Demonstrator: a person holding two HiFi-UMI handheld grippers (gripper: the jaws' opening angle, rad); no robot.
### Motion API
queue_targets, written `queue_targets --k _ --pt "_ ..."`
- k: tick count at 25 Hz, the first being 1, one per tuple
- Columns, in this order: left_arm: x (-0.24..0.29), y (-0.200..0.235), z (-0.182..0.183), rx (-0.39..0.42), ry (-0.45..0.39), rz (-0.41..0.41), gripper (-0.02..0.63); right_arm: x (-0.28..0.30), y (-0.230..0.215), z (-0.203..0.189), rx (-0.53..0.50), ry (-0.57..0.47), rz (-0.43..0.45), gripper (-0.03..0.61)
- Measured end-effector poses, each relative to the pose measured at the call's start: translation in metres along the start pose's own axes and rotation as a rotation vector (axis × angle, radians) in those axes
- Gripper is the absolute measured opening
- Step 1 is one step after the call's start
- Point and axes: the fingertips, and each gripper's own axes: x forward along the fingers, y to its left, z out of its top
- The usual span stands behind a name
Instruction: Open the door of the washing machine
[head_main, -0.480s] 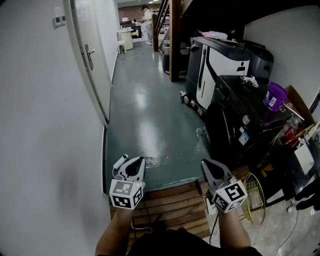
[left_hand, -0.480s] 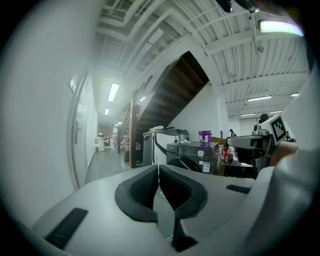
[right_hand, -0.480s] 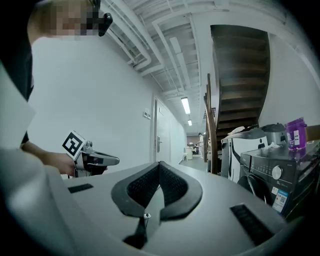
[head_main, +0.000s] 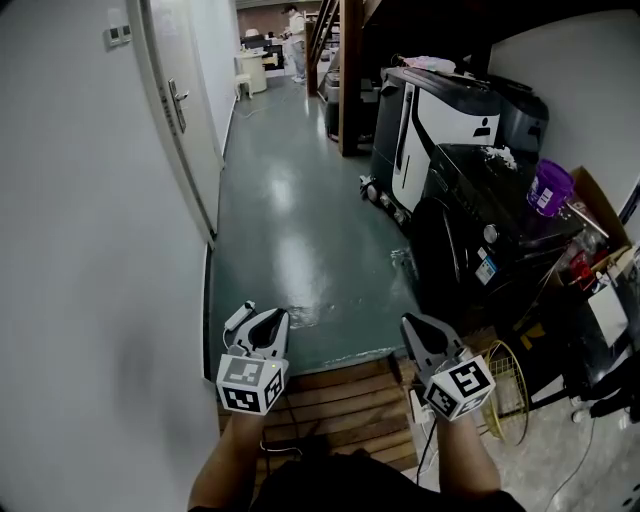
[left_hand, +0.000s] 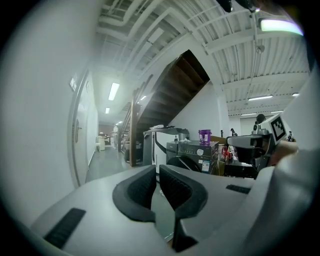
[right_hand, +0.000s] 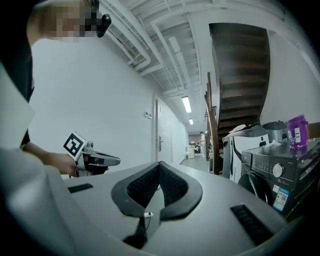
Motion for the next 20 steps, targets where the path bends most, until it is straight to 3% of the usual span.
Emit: queue_targets --k 9,13,20 --pt "-0.008 -0.004 -0.002 0.0 0.003 -0.005 0.025 0.003 0.015 -0.006 -0.008 0.035 0.046 0.017" --pt "-0.012 -0.007 -0.003 -0.011 0.0 -0.01 0.036 0.002 0.016 -0.008 0.004 0.04 0.058 0.061" --pt "-0.012 -0.018 -0.008 -0.012 0.015 -0.046 0.196 -0.001 0.019 -0.015 0.047 0.053 0.093 0.201"
